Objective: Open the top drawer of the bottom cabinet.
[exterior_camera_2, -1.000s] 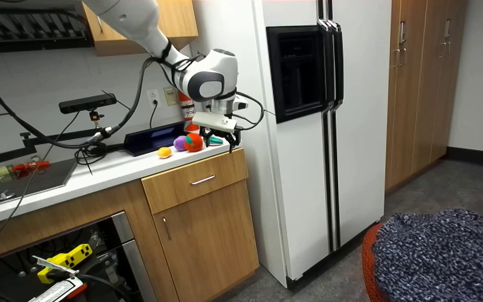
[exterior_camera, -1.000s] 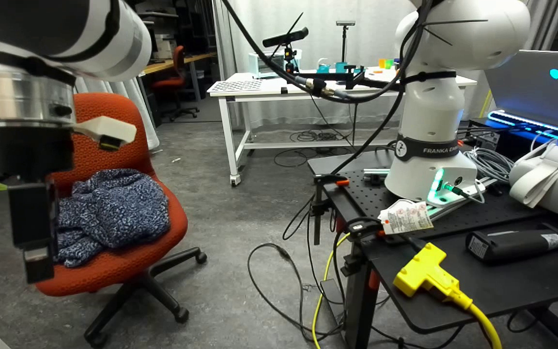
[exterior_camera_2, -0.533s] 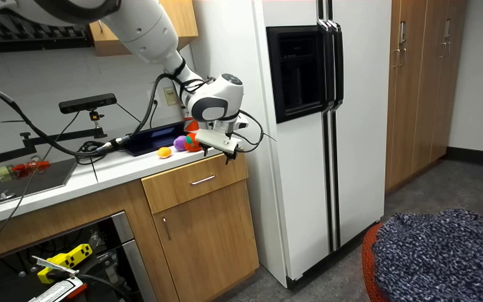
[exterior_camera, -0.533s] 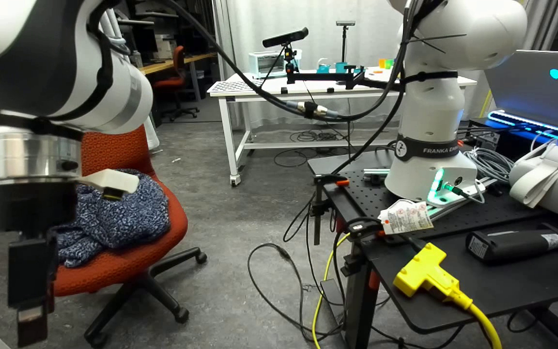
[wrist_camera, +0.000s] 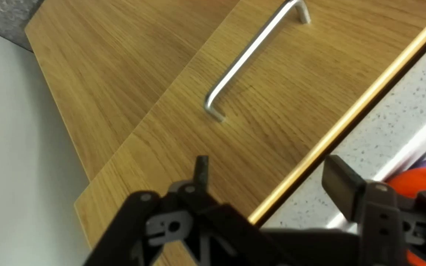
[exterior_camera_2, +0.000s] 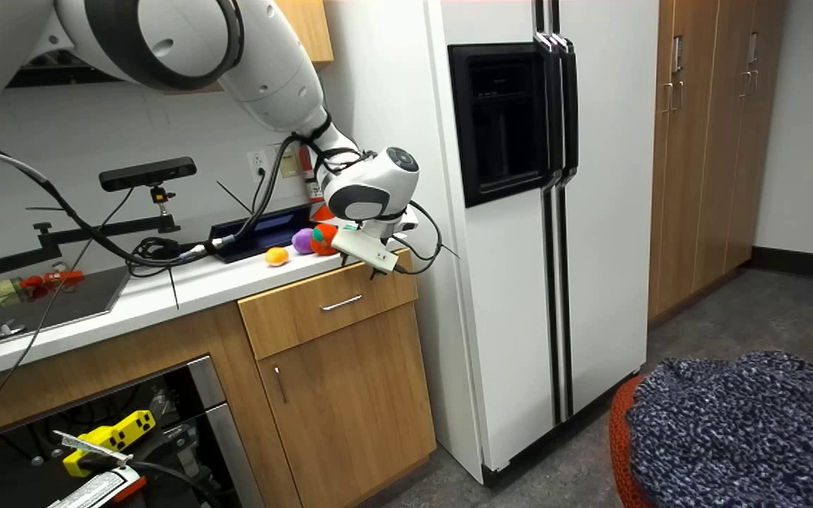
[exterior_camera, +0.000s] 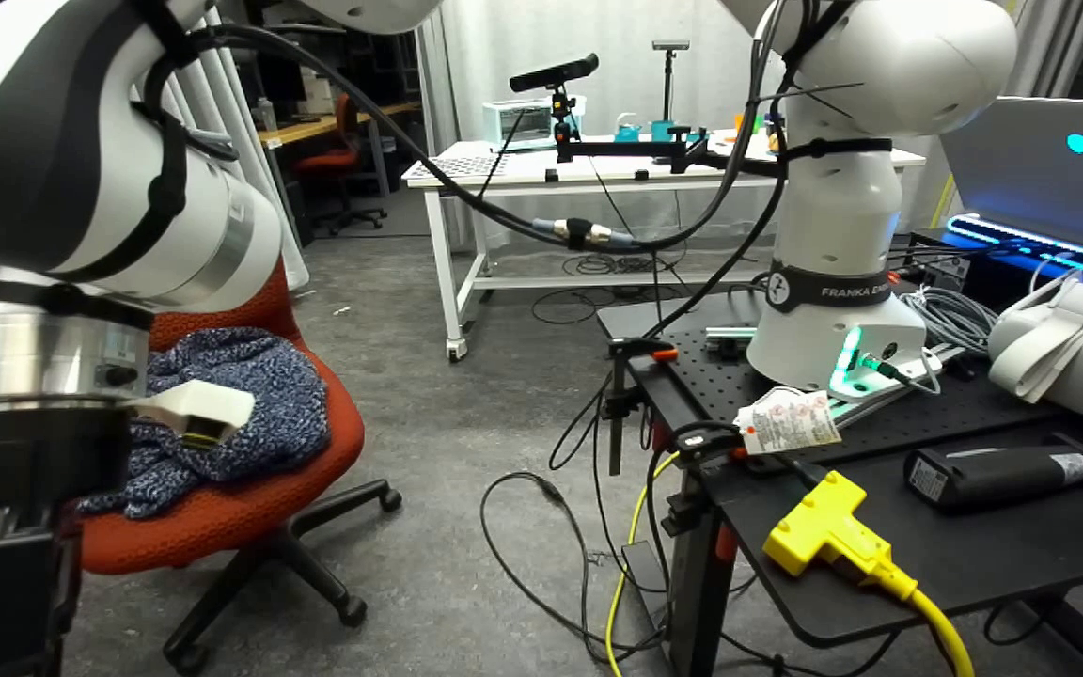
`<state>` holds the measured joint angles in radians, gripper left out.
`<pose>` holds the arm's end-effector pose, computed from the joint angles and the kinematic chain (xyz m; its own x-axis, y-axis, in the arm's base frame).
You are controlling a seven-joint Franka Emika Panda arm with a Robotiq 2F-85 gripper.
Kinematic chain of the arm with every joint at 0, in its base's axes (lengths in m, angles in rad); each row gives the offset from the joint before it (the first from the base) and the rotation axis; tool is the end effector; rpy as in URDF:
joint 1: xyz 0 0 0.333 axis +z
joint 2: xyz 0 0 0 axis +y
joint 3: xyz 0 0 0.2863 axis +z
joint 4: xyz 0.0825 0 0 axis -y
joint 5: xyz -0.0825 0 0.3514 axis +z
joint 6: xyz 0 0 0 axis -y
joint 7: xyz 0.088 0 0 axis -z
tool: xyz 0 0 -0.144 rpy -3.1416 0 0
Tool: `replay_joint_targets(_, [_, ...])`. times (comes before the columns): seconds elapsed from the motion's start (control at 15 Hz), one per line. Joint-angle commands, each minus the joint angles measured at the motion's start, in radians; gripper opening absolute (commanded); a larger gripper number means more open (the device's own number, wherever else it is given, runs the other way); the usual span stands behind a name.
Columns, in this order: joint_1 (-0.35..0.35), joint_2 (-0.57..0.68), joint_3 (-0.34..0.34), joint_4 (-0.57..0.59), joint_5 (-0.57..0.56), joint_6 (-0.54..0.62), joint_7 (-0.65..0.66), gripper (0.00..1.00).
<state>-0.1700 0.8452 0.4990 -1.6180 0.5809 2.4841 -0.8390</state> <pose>0.6368 0.1931 0.1579 0.8512 0.3669 0.3753 0.5231 -0.6520 -0.5489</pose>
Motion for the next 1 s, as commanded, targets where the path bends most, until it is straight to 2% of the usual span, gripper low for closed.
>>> replay_joint_targets(0.0, [-0.039,0.070,0.051,0.068,0.067,-0.062,-0.097,0.49])
replay_joint_targets(0.47, [-0.023,0.074,0.014,0.078,0.145,-0.174,-0.152,0.00])
replay_joint_targets(0.93, [0.003,0.060,-0.031,0.051,0.170,-0.233,-0.147,0.00])
